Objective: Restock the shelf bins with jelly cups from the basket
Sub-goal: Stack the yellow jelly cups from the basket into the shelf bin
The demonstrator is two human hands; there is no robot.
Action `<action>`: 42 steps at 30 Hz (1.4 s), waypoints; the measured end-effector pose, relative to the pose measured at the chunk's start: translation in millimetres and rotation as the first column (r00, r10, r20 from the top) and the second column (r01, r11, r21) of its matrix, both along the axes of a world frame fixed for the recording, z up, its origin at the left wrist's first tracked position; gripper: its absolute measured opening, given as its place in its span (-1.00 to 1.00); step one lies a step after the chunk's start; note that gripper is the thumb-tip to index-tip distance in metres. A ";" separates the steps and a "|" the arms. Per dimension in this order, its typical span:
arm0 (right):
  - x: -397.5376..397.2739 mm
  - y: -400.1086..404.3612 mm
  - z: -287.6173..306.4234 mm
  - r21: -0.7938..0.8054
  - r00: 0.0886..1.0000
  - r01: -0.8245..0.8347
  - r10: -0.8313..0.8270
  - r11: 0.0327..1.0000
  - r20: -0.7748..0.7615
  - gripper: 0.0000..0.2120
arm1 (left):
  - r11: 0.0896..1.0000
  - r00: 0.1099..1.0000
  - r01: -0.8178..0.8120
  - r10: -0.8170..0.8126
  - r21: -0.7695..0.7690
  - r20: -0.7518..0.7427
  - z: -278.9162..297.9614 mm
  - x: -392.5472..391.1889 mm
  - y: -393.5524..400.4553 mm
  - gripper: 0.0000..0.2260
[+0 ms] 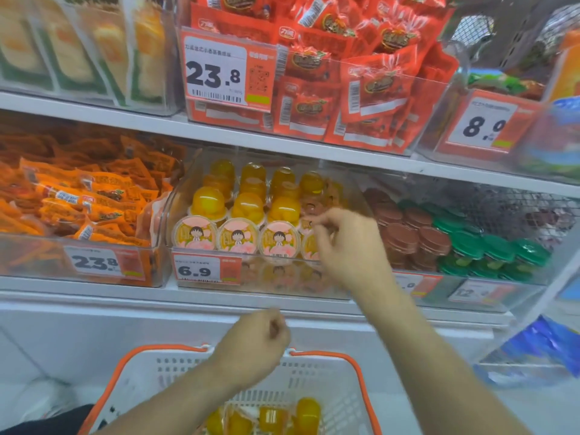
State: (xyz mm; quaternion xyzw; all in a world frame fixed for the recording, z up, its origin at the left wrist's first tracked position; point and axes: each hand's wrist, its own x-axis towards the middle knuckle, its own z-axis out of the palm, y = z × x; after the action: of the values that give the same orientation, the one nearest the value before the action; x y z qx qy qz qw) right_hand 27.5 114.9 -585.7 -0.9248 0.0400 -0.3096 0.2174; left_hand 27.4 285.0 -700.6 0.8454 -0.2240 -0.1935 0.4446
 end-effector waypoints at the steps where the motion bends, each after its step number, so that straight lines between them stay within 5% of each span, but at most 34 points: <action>1: -16.6 10.7 -13.2 0.060 0.996 -0.043 0.038 0.997 0.081 -0.87 | 0.989 0.998 0.064 -0.064 0.132 -0.005 -22.7 -5.7 3.7 -0.84; 4: -47.3 39.7 -83.3 0.307 0.992 -0.122 0.111 0.944 0.052 -0.89 | 0.865 0.985 0.175 -0.150 0.470 -0.090 -90.9 -12.8 19.7 -0.85; 6: -59.6 51.3 -148.4 0.418 0.952 -0.114 0.219 0.901 -0.213 -0.88 | 0.825 0.993 0.120 -0.109 0.553 -0.053 -129.6 -15.6 27.6 -0.84; 8: -75.4 57.9 -215.8 0.353 0.746 -0.116 0.316 0.928 -0.586 -0.83 | 0.765 0.998 0.054 -0.064 0.642 -0.008 -156.1 -26.6 31.2 -0.94; 10: -93.8 58.5 -272.9 0.275 0.416 -0.192 0.332 0.942 -0.847 -0.74 | 0.654 0.996 0.064 -0.085 0.754 -0.011 -187.9 -42.0 32.7 -0.65; 12: -109.8 56.0 -315.6 0.249 0.164 -0.196 0.282 0.948 -0.945 -0.70 | 0.537 0.987 0.109 -0.155 0.837 -0.029 -214.6 -55.0 35.0 -0.37; 17: -148.5 44.7 -368.9 0.183 0.011 -0.159 0.187 0.970 -0.982 -0.40 | 0.447 0.942 0.219 -0.328 0.867 -0.069 -264.0 -69.5 46.1 -0.32; 20: -161.7 51.6 -386.8 0.314 0.013 0.019 0.313 0.949 -0.950 -0.35 | 0.545 0.962 0.213 -0.260 0.811 -0.078 -281.2 -64.0 53.1 -0.35; 24: -161.8 64.4 -402.0 0.355 0.208 0.149 0.322 0.923 -0.924 -0.45 | 0.749 0.991 0.098 -0.134 0.655 0.005 -297.6 -63.1 55.3 -0.57; 28: -150.8 66.9 -407.7 0.330 0.356 0.180 0.251 0.927 -0.900 -0.50 | 0.831 0.999 -0.038 0.024 0.555 0.033 -308.9 -77.0 59.8 -0.77; 32: -138.7 67.4 -411.5 0.234 0.304 0.064 0.204 0.970 -0.930 -0.44 | 0.933 0.976 -0.148 0.190 0.328 -0.102 -311.1 -84.3 80.4 -0.90; 37: -126.2 82.5 -415.0 0.190 0.271 -0.020 0.188 0.982 -0.944 -0.50 | 0.942 0.851 -0.318 0.332 0.104 -0.407 -294.5 -78.5 101.7 -0.91; 42: -123.3 77.3 -403.8 0.327 0.314 0.203 0.255 0.923 -0.914 -0.50 | 0.775 0.532 -0.630 0.384 -0.049 -0.754 -266.5 -63.9 107.7 -0.94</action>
State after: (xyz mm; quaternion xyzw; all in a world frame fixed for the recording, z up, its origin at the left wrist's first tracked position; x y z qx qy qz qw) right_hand -95.8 192.2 -989.5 -0.8668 0.2040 0.3093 0.3338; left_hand -36.6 392.7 -967.2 0.6480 0.1960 -0.3239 0.6608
